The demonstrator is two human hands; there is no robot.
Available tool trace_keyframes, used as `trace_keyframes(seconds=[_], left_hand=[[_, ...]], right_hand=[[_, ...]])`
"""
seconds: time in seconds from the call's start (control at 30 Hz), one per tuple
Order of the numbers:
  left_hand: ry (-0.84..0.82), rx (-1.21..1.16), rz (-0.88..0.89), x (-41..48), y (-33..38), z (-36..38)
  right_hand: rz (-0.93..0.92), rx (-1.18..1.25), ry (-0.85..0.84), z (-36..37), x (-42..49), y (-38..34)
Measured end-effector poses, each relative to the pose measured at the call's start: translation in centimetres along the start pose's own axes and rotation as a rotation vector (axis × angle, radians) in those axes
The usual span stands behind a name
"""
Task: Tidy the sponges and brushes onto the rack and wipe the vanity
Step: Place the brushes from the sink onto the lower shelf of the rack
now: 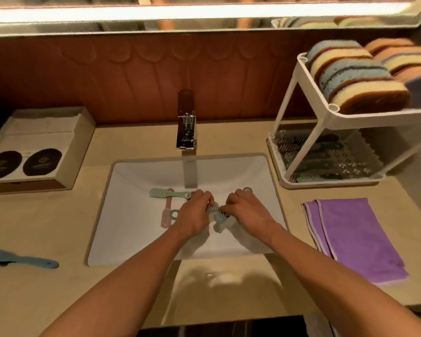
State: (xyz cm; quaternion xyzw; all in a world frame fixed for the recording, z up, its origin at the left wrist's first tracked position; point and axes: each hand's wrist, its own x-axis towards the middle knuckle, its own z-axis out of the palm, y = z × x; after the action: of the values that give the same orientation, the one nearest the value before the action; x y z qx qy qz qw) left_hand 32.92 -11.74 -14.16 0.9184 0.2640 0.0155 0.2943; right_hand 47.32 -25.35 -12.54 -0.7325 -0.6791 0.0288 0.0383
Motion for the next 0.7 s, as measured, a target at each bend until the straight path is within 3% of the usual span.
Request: trace_keyframes(seconds=[0.13,0.37,0.7], left_hand=[[0.001,0.036,0.128,-0.3,3.8,-1.6],[0.014,0.064,0.216,-0.4,9.9,-1.7],[-0.050,-0.049,0.363,1.5,19.1,0.9]], right_hand=[[0.065,0.029,0.216,-3.2,-2.4,0.7],[0.199,-0.073,0.362,-6.0,-7.7,4.4],[0.381,-0.127,0.387,-7.8,-13.8,10.9]])
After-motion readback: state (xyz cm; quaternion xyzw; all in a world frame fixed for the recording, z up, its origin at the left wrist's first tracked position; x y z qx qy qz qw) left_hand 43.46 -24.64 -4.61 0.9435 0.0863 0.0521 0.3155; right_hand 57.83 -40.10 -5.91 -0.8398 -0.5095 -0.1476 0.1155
